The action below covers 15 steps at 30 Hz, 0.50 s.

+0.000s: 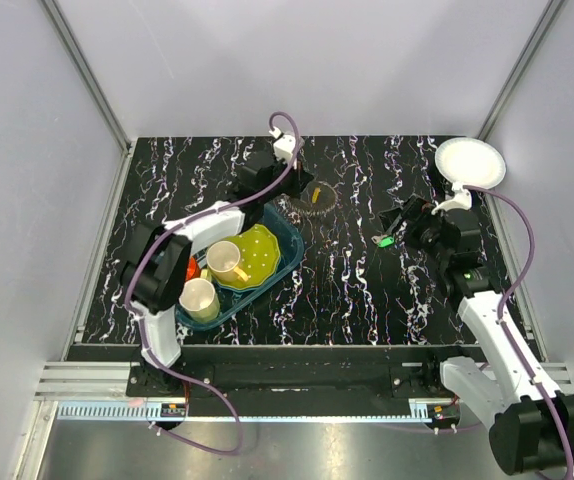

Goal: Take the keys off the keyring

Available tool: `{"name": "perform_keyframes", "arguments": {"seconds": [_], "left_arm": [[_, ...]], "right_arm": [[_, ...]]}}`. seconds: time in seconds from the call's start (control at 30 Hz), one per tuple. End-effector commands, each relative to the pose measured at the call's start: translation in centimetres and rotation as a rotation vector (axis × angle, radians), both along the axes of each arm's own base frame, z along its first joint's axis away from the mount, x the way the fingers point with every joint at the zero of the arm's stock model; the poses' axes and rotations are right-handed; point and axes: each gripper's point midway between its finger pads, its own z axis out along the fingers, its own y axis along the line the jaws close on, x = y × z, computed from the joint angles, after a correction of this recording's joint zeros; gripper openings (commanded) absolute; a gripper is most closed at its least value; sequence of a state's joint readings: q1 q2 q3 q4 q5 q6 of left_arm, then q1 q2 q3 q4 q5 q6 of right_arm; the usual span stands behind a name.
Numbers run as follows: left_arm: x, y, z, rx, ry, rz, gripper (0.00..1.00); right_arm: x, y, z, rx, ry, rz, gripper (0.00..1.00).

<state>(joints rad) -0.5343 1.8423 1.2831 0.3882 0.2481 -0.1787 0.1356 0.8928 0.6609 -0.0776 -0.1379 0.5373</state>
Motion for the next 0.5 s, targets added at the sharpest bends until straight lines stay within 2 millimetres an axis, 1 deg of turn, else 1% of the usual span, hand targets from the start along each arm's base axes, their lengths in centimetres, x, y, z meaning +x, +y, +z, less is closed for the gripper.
{"name": "perform_keyframes", "arguments": {"seconds": [0.0, 0.07, 0.1, 0.13, 0.17, 0.2, 0.23, 0.27, 0.33, 0.43, 0.47], "left_arm": [[2.1, -2.0, 4.3, -0.121, -0.130, -0.046, 0.00], [2.4, -2.2, 2.9, -0.124, -0.136, -0.052, 0.00], [2.6, -2.2, 2.3, -0.126, -0.127, -0.061, 0.00], [2.8, -2.3, 2.0, -0.131, -0.120, -0.067, 0.00], [3.4, -2.5, 1.3, -0.132, -0.106, -0.075, 0.00], [3.7, -2.6, 1.2, -0.148, -0.088, -0.085, 0.00], [4.0, -2.7, 1.0, -0.156, -0.080, -0.089, 0.00], [4.6, -2.9, 1.2, -0.164, -0.080, -0.095, 0.00], [4.8, -3.1, 0.9, -0.167, -0.073, -0.110, 0.00], [4.0, -3.2, 0.7, -0.193, -0.073, -0.132, 0.00], [3.6, -3.2, 1.0, -0.212, -0.081, -0.133, 0.00]], "right_arm": [[-0.8, 0.8, -1.4, 0.020, 0.075, 0.042, 1.00], [-0.6, 0.7, -1.5, 0.016, 0.071, 0.034, 1.00], [-0.4, 0.5, -2.0, 0.006, 0.077, 0.026, 1.00], [-0.2, 0.5, -2.1, 0.002, 0.075, 0.028, 1.00], [0.0, 0.6, -2.1, -0.002, 0.077, 0.032, 1.00], [0.2, 0.8, -2.4, -0.004, 0.093, 0.044, 1.00], [0.4, 0.9, -2.0, -0.001, 0.091, 0.046, 1.00], [0.5, 1.0, -2.3, 0.002, 0.105, 0.052, 1.00], [0.7, 1.2, -2.2, 0.010, 0.101, 0.059, 1.00], [0.8, 1.1, -2.3, 0.006, 0.096, 0.050, 1.00], [0.8, 1.0, -2.4, 0.002, 0.095, 0.048, 1.00]]}}
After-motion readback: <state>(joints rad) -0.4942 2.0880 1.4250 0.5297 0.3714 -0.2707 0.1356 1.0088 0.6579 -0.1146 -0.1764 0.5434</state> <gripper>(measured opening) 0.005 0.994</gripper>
